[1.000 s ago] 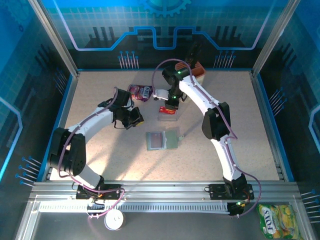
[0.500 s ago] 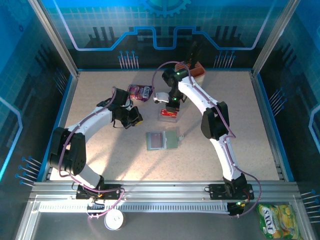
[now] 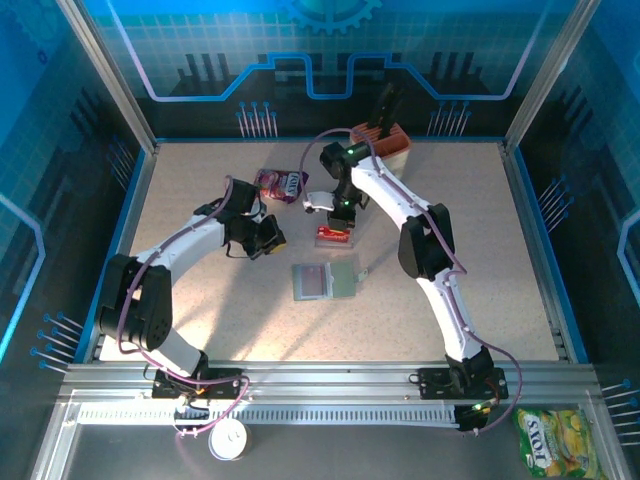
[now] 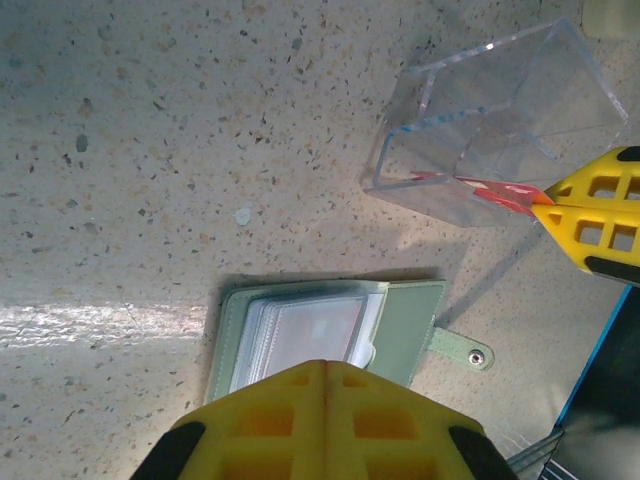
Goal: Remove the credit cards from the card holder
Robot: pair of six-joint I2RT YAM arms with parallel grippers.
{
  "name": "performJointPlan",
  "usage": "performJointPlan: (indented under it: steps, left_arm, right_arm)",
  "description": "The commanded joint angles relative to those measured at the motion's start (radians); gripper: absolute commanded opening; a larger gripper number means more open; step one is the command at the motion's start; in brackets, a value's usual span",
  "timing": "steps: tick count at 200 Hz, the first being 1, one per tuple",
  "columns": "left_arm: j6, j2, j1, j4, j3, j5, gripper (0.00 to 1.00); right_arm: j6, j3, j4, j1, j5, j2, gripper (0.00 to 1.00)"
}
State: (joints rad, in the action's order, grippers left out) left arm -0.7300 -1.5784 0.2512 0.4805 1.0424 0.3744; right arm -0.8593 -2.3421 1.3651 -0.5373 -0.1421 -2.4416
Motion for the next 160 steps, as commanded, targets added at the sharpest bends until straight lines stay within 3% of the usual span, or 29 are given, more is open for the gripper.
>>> performJointPlan:
  steps: [1, 13, 43, 66, 160]
  left_arm:
    - [0.003, 0.011, -0.010, -0.008, -0.013, 0.026, 0.05]
    - [0.003, 0.011, -0.010, -0.009, -0.015, 0.026, 0.05]
    - [0.001, 0.002, -0.010, -0.014, -0.015, 0.029, 0.05]
    - [0.000, 0.000, -0.010, -0.018, -0.018, 0.034, 0.05]
    - [-0.005, -0.001, -0.010, -0.022, -0.020, 0.034, 0.05]
  right_arm:
    - [-0.021, 0.009, 0.051, -0.013, -0.026, -0.027, 0.00]
    - [-0.018, 0.015, 0.053, -0.013, -0.025, -0.024, 0.00]
    - [-0.008, 0.033, 0.045, -0.010, -0.015, -0.011, 0.14]
    - [0.003, 0.032, 0.033, 0.001, -0.019, 0.003, 0.19]
    - [0.061, 0.077, -0.145, 0.005, 0.098, 0.109, 0.17]
